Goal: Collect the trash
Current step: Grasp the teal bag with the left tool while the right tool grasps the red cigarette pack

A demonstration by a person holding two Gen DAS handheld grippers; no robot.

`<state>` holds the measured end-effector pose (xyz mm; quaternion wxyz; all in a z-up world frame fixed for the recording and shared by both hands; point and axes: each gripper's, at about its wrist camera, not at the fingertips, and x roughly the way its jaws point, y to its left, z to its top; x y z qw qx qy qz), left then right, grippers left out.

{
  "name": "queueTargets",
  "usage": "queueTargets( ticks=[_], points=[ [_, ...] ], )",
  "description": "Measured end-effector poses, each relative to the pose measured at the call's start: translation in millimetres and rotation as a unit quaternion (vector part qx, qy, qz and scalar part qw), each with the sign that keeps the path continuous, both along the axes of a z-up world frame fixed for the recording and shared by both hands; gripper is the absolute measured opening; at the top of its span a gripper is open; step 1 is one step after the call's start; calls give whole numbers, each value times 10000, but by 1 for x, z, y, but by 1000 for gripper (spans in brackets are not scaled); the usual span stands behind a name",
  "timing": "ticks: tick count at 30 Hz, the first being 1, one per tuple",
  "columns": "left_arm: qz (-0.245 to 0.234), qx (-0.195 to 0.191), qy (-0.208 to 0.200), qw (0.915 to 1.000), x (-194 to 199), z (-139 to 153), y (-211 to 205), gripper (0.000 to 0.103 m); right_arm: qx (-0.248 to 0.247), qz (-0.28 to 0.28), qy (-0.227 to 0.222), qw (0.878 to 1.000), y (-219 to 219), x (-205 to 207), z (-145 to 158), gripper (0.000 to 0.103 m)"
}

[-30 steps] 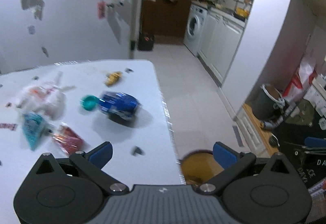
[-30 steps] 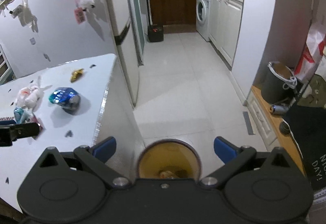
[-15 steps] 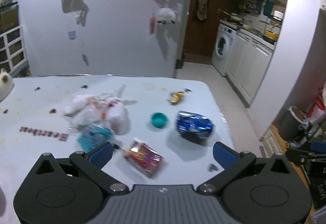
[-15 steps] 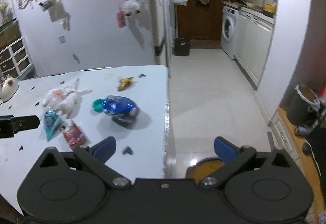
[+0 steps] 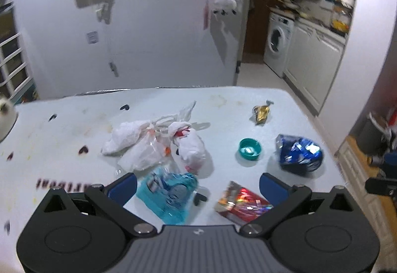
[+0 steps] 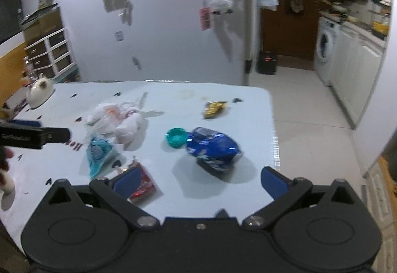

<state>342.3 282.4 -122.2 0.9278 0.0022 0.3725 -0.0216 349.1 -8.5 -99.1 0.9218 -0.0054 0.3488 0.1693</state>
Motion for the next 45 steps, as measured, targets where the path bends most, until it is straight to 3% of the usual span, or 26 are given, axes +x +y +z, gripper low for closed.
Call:
queueTargets(
  ticks=[3,8,20,22,26,31,36,39,41,45],
  points=[
    [-464,101,113,9988,20,-19,12,103,14,201,186,9996,10,15,-12,103],
    [-1042,89,633,9925,50,-56,28,103,-85,579,247,9980,29,33,-31,103],
    [-1884,395,1474,9701,120,-106,47,103,-212,1504,820,9850,84,71,-79,103],
    [-1872,533,1571,9682,127,-111,46,103,-279,1641,905,9819,94,77,-86,103],
    [-1866,406,1741,9660,133,-119,50,102,-398,1915,1024,9753,113,87,-100,103],
    [-1500,104,1651,9748,127,-119,58,87,-610,2112,1120,9691,133,96,-117,103],
    [-1101,-95,1554,9816,112,-116,57,78,-594,2042,1249,9691,140,101,-128,89],
    [-901,-150,1522,9841,103,-114,52,74,-631,2019,1324,9684,141,100,-131,75],
    [-778,-197,1528,9850,98,-113,49,73,-663,2023,1278,9687,142,97,-130,57],
    [-506,-274,1512,9868,83,-108,40,69,-586,1941,1387,9694,139,92,-124,56]
  ],
)
